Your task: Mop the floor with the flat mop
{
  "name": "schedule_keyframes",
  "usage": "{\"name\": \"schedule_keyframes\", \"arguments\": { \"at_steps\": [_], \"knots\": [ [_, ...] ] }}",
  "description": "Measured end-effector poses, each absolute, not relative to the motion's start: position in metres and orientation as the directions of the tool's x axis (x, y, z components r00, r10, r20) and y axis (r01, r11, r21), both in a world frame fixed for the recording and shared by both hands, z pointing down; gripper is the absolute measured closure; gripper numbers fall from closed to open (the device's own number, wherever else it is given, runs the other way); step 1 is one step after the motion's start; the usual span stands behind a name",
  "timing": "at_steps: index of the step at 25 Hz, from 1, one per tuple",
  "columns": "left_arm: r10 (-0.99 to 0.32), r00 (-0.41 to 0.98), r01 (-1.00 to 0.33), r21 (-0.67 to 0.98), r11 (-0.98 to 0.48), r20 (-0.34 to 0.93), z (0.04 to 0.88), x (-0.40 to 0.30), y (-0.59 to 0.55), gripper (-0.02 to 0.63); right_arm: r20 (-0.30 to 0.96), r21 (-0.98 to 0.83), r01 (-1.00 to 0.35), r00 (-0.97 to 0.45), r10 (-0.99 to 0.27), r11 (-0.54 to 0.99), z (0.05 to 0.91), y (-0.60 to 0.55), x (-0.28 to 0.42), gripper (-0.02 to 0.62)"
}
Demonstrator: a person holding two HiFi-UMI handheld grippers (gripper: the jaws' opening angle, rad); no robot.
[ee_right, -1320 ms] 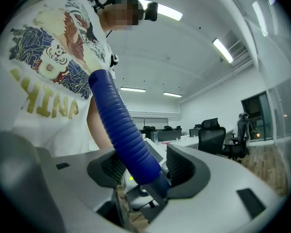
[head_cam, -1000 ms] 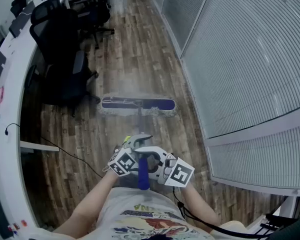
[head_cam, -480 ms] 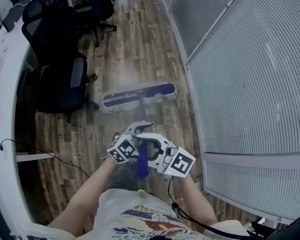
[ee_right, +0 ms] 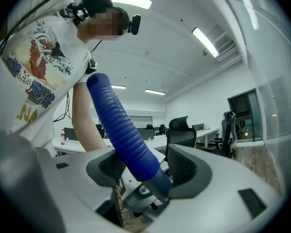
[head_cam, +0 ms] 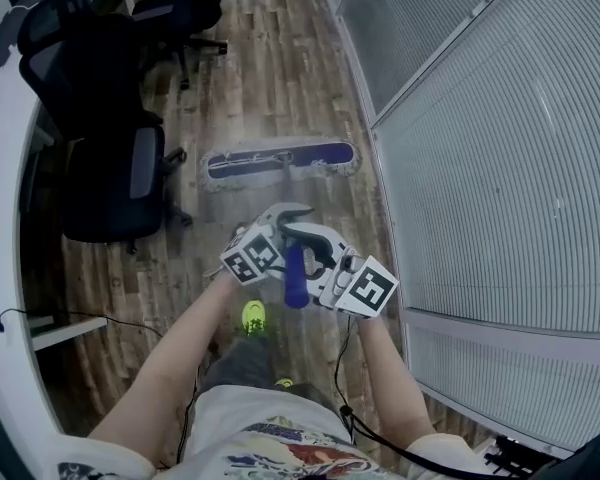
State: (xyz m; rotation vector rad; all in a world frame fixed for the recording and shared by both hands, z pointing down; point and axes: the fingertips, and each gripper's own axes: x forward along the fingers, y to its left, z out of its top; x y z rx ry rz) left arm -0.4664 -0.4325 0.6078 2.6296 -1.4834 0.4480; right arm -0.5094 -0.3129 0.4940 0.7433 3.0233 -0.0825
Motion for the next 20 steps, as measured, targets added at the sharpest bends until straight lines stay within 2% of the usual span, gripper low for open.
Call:
{"name": "schedule_keyframes", "arguments": {
  "at_steps": [9, 20],
  "knots": [
    [-0.832, 0.476, -0.859, -0.051, -0.509, 0.286, 0.615, -0.483, -0.453, 0.440, 0.023, -0.090, 0.419, -0.906, 0.422, 0.904, 0.511, -0.334, -0.522, 0.348],
    [-0.836, 0.454, -0.868, -0.058, -0.493, 0.308, 0.614, -0.365, -0.393, 0.436, 0.021, -0.133, 0.381, -0.922, 0.387, 0.915, 0.506, -0.276, -0.399, 0.348]
  ]
}}
